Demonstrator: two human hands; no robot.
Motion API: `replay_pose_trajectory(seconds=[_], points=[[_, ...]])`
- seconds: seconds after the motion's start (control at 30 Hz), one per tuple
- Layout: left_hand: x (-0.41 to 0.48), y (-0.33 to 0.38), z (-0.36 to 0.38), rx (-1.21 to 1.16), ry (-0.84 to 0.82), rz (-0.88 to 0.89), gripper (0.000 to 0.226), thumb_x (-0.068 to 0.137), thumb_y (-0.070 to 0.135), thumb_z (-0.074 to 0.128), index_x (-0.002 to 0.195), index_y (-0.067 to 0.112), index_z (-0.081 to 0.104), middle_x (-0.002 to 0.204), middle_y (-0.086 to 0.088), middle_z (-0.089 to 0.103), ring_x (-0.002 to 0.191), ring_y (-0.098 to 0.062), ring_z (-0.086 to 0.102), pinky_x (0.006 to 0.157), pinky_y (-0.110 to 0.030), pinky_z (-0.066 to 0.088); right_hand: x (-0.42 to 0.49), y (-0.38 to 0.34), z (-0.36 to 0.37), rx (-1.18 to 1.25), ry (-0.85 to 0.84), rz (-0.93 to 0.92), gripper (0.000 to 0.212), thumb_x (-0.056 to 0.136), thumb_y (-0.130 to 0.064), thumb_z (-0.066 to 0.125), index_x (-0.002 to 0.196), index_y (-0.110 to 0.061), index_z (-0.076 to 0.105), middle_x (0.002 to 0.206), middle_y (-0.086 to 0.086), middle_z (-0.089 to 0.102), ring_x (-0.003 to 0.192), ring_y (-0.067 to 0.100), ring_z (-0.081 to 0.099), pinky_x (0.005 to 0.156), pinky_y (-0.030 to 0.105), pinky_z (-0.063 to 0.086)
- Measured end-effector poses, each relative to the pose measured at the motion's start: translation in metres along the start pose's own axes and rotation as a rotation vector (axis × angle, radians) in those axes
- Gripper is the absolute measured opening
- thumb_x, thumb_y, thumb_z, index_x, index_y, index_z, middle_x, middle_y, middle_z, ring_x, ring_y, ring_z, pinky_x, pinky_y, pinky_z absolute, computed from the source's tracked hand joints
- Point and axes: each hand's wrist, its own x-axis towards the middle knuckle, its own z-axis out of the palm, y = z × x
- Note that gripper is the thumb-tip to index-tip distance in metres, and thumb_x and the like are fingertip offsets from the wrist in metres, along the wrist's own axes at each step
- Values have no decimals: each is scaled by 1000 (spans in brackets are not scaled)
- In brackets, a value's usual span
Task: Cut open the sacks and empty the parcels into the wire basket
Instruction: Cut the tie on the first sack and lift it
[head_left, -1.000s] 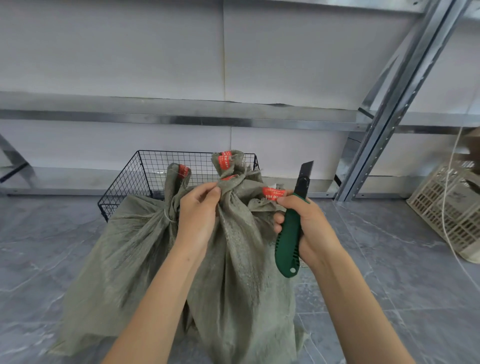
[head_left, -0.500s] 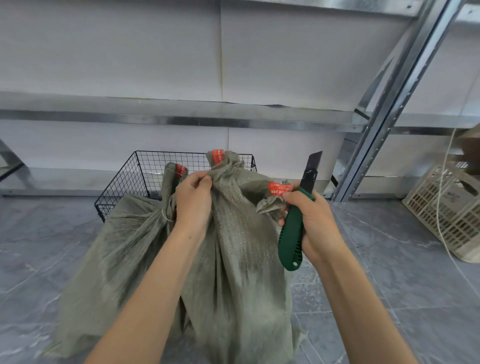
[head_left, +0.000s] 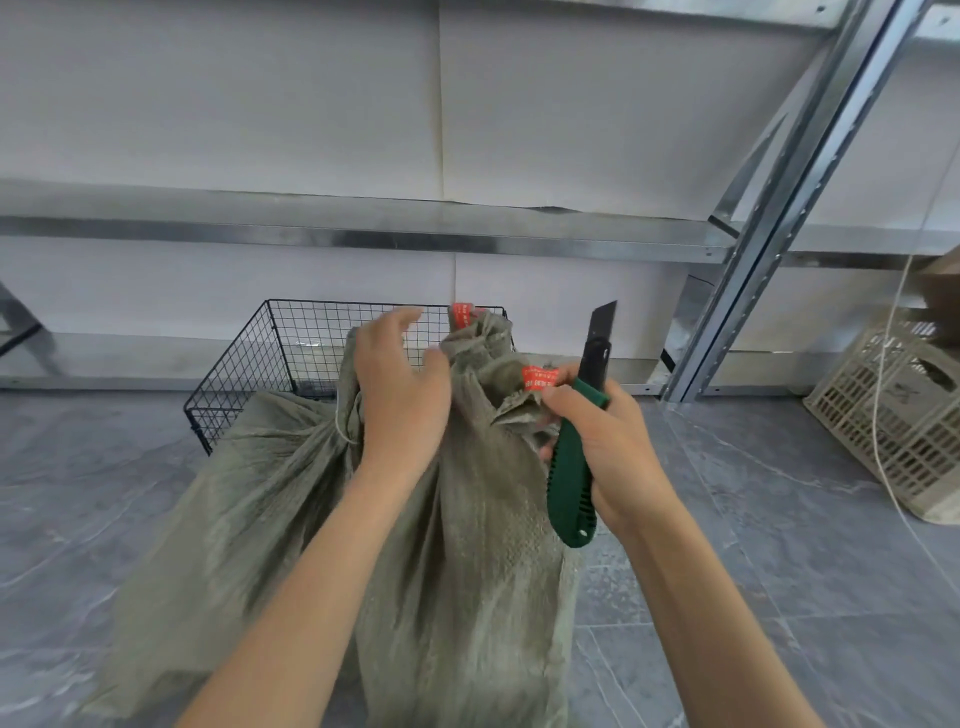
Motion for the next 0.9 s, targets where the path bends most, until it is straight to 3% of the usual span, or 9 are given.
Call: replay_pose_trajectory(seconds=[0.03, 0.1, 0.2, 0.37, 0.47, 0.6, 0.67, 0.77, 0.9], points=[[-5, 9, -3, 26, -2, 130, 29, 89, 8, 53, 116, 18, 54, 115, 5, 49, 107, -11, 49, 96, -22, 39, 1, 2, 1, -6, -6, -6, 12, 90, -3, 61, 86, -14, 57, 71, 2, 59, 64, 16, 55, 49, 26, 46], [-12, 26, -6, 78, -214, 261, 22, 89, 14, 57, 110, 22, 57, 104, 11, 55, 91, -2, 53, 80, -8, 41, 3, 5, 3, -36, -13, -27, 7, 89, -4, 61, 94, -8, 59, 75, 5, 59, 66, 18, 56, 49, 26, 45], [-17, 35, -2, 122, -549, 201, 18, 87, 19, 62, 103, 28, 58, 94, 12, 58, 82, -1, 56, 73, -11, 45, 4, 6, 4, -26, -20, -47, 10, 90, -3, 58, 100, -3, 59, 69, 3, 58, 58, 14, 54, 49, 26, 44], [-20, 29, 0, 115, -593, 146, 22, 83, 15, 65, 100, 27, 57, 88, 11, 63, 80, -1, 59, 72, -19, 48, 2, 4, 1, -3, 19, -13, 12, 90, 0, 57, 90, -12, 59, 74, 7, 59, 59, 14, 56, 49, 26, 47], [-20, 27, 2, 110, -622, 132, 27, 84, 11, 63, 104, 27, 56, 92, 10, 63, 83, 0, 59, 72, -14, 46, 1, 5, -3, -2, 42, -9, 10, 89, -3, 60, 92, -12, 61, 74, 7, 63, 64, 15, 61, 49, 26, 47], [-21, 24, 9, 33, -518, 89, 18, 86, 13, 66, 95, 27, 62, 86, 11, 67, 79, 5, 60, 68, -5, 45, -1, 11, -4, -162, 199, -126, 20, 86, -19, 70, 102, -14, 59, 92, 14, 63, 73, 16, 61, 52, 25, 52], [-21, 23, 13, 2, -502, 65, 11, 85, 15, 67, 90, 26, 67, 83, 11, 68, 78, 4, 62, 70, -9, 47, -5, 11, -4, -236, 236, -181, 26, 82, -26, 74, 99, -14, 59, 87, 7, 60, 66, 11, 58, 52, 26, 53], [-21, 22, 17, -59, -491, 24, 18, 84, 10, 65, 80, 27, 69, 80, 11, 70, 79, -1, 65, 73, -16, 51, -9, 7, -3, -267, 191, -162, 16, 82, -24, 74, 84, -20, 59, 71, -4, 59, 55, 6, 55, 49, 22, 47], [-22, 22, 21, -44, -472, -6, 20, 85, 7, 62, 93, 23, 70, 82, 11, 67, 78, -1, 62, 69, -7, 47, -7, 4, -5, -273, 193, -123, 15, 87, -13, 67, 77, -21, 60, 60, -2, 55, 50, 12, 50, 43, 21, 44]])
